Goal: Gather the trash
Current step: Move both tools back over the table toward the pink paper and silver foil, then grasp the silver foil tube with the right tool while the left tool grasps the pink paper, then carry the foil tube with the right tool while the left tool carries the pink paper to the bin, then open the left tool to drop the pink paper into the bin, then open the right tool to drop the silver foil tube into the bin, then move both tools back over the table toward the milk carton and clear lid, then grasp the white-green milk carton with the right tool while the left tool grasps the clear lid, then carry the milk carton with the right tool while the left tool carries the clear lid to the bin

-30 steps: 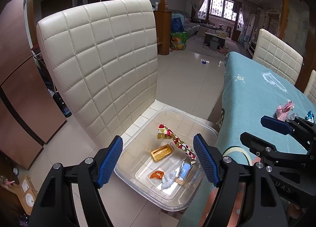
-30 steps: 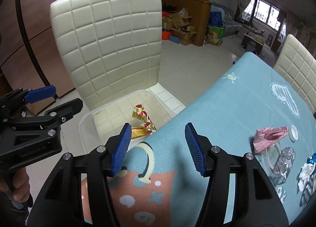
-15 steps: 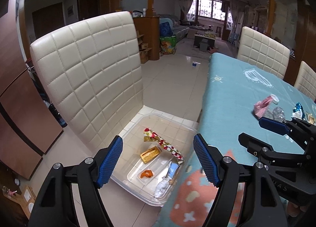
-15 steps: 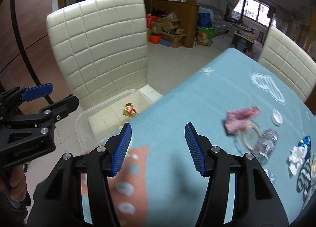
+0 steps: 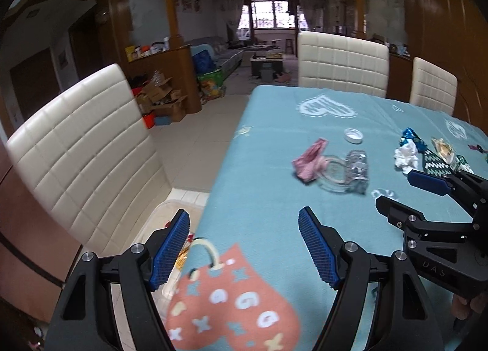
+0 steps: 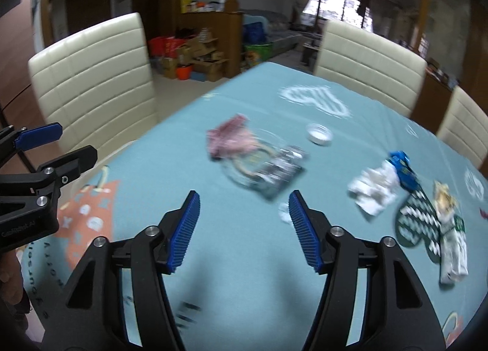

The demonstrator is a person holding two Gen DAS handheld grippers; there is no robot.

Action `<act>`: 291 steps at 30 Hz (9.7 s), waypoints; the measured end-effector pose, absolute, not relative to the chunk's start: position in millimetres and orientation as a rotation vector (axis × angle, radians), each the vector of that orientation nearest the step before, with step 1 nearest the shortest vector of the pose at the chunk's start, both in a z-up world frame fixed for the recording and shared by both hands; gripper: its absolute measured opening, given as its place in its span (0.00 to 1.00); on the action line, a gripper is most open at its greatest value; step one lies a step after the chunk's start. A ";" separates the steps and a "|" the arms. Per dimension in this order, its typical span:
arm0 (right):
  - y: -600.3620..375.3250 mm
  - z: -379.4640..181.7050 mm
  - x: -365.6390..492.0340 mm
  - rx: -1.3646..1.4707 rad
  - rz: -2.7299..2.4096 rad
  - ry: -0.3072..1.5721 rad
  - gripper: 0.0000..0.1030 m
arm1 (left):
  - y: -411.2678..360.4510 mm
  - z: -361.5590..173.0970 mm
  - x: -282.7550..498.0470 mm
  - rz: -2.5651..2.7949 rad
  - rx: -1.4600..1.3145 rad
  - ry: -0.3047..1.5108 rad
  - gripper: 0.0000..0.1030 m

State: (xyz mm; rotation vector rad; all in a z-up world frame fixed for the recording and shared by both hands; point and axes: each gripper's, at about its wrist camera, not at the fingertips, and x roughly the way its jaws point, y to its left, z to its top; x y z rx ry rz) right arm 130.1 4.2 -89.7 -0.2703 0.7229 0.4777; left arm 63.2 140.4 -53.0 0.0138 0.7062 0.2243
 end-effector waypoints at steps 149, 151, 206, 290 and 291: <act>211.8 -99.1 88.6 -0.537 0.807 0.591 0.79 | 328.5 -69.0 7.3 0.592 -0.166 0.634 0.83; 205.4 -98.1 91.3 -0.520 0.799 0.602 0.80 | 322.8 -67.0 10.1 0.577 -0.161 0.635 0.83; -240.6 -108.6 190.4 -0.017 0.130 0.824 0.92 | -3.1 -77.5 160.9 0.076 0.131 0.824 0.83; 85.8 -92.2 125.2 -0.466 0.727 0.691 0.53 | 218.6 -80.3 65.4 0.461 -0.018 0.777 0.81; 93.0 -91.6 123.5 -0.474 0.736 0.685 0.53 | 227.5 -81.0 63.5 0.477 -0.023 0.777 0.81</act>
